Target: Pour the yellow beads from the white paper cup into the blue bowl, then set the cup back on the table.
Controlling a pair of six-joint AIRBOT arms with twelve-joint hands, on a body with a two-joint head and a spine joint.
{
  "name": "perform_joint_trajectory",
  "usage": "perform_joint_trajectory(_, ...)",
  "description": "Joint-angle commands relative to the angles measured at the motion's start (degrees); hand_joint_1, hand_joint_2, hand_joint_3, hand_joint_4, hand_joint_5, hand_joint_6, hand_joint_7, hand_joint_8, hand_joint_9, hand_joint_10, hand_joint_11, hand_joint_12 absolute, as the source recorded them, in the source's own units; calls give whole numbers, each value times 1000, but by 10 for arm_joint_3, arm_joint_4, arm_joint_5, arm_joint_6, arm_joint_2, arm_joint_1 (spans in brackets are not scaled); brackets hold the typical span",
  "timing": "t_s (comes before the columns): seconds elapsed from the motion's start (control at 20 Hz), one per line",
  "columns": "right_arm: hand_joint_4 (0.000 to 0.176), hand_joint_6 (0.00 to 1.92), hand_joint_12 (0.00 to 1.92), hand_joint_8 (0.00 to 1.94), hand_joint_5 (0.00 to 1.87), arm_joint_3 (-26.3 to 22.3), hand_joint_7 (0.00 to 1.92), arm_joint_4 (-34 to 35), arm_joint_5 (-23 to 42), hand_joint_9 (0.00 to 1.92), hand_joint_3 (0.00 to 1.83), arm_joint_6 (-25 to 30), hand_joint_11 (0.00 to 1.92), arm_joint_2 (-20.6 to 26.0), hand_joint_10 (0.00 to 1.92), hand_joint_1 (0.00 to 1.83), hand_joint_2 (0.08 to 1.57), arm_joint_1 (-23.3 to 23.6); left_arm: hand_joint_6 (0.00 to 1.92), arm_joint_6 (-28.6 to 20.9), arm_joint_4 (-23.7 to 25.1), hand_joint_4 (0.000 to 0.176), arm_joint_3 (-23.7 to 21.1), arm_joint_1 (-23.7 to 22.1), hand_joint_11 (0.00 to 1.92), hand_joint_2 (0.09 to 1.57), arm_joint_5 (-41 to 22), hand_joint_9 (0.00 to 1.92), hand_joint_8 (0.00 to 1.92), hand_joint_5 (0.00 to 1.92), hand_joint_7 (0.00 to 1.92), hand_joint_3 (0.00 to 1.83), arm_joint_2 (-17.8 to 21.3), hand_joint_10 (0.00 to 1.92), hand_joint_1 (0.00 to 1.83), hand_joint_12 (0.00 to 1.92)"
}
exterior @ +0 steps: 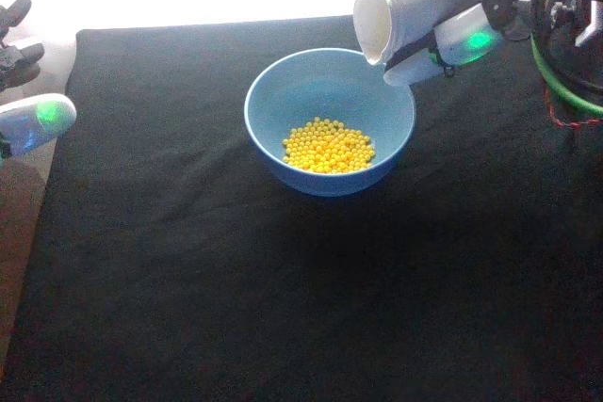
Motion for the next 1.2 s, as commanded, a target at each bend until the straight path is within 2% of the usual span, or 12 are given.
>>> perform_joint_trajectory(0.0, 0, 844, 1921, 929, 970, 0, 1106, 33, 38, 1309, 0, 3, 1371, 4, 1821, 1245, 1097, 8, 0, -4, -6, 176, 5, -6, 145, 776, -69, 428, 0, 6, 348, 0, 4, 2, 372, 552)
perform_joint_trajectory(0.15, 31, 1066, 1715, 994, 952, 0, 950, 74, 43, 995, 1, 3, 880, 10, 1377, 1204, 1135, 8, 1, -4, -6, 176, 5, -6, 148, 784, -68, 435, 3, 7, 358, 2, 3, 3, 374, 565)
perform_joint_trajectory(0.25, 34, 1132, 1575, 1013, 909, 1, 940, 126, 67, 995, 1, 3, 851, 28, 1184, 1196, 1149, 7, 0, -4, -6, 176, 4, -6, 142, 783, -68, 429, 2, 6, 355, 1, 3, 1, 380, 565)
perform_joint_trajectory(0.3, 0, 984, 1516, 1199, 1004, 2, 813, 156, 81, 726, 0, 3, 417, 32, 758, 1211, 1155, 1, 0, -4, -6, 176, 4, -6, 148, 791, -68, 435, 4, 4, 361, 5, 3, 3, 373, 570)
perform_joint_trajectory(0.35, 0, 1020, 1334, 1272, 997, 5, 745, 196, 100, 690, 2, -1, 271, 35, 454, 1212, 1172, -13, 0, -4, -6, 176, 4, -6, 145, 792, -68, 434, 6, 4, 367, 4, 3, 2, 374, 570)
perform_joint_trajectory(0.45, 0, 1064, 1096, 1135, 975, 10, 839, 265, 139, 878, 0, -6, 286, 40, 148, 1204, 1158, -39, 1, -4, -5, 176, 4, -6, 135, 797, -67, 425, 3, 5, 364, 5, 3, 0, 383, 570)
perform_joint_trajectory(0.6, 4, 1127, 1327, 1115, 936, 14, 849, 375, 196, 916, 2, -12, 232, 48, 78, 1190, 1165, -93, 0, -4, -5, 163, 4, -6, 160, 813, -68, 423, 2, 1, 366, 9, 3, 0, 358, 585)
perform_joint_trajectory(0.65, 26, 1132, 1655, 1053, 924, 15, 898, 398, 207, 1038, 3, -12, 814, 48, 915, 1191, 1155, -106, 0, -4, -5, 151, 4, -6, 162, 817, -67, 429, 4, 0, 371, 10, 3, 3, 360, 585)
perform_joint_trajectory(0.75, 128, 1226, 1170, 32, 818, 21, 944, 478, 245, 678, 1, -12, 57, 46, 112, 965, 1199, -158, 4, -4, -4, 161, 4, -6, 174, 820, -65, 432, 9, 11, 387, 7, 3, 3, 370, 591)
perform_joint_trajectory(0.8, 128, 1226, 1170, 32, 818, 21, 944, 483, 248, 678, 1, -12, 57, 46, 112, 965, 1199, -163, 4, -4, -4, 161, 4, -6, 174, 820, -65, 432, 9, 11, 387, 7, 3, 3, 370, 591)
perform_joint_trajectory(0.85, 166, 1167, 1147, 11, 854, 22, 948, 519, 266, 668, 0, -12, 15, 45, 55, 965, 1178, -187, 4, -4, -4, 164, 4, -6, 185, 830, -65, 445, 11, 14, 399, 9, 3, 8, 370, 593)
perform_joint_trajectory(1.15, 176, 1079, 1174, 1, 909, 28, 957, 630, 313, 737, 2, -12, 0, 31, 6, 982, 1142, -259, 3, -4, -4, 153, 3, -6, 195, 836, -65, 453, 9, 15, 415, 4, 3, 4, 391, 584)
